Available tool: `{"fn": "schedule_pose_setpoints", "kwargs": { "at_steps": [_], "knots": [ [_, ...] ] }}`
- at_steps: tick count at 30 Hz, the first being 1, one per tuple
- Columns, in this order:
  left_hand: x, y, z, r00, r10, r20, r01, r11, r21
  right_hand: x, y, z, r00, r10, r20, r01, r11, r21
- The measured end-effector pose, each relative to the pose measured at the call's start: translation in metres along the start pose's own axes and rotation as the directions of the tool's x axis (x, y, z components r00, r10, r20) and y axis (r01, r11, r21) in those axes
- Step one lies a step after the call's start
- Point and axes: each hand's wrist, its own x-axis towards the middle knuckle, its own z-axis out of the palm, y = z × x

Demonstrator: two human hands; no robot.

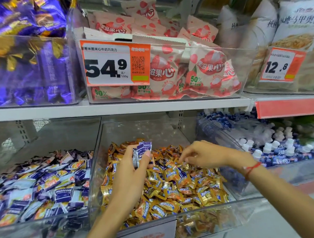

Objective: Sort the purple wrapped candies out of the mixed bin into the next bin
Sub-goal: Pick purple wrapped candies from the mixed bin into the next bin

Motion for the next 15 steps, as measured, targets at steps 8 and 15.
{"fn": "schedule_pose_setpoints", "kwargs": {
  "at_steps": [8, 15],
  "knots": [
    [0.001, -0.006, 0.0, 1.0, 0.012, -0.01, -0.011, 1.0, 0.026, 0.049, 0.004, 0.035, 0.958, 0.08, 0.277, -0.054, 0.994, -0.099],
    [0.002, -0.004, 0.0, 1.0, 0.01, -0.005, -0.01, 1.0, 0.027, 0.019, 0.008, 0.04, 1.0, -0.011, 0.006, 0.012, 0.993, -0.121]
  ]
}}
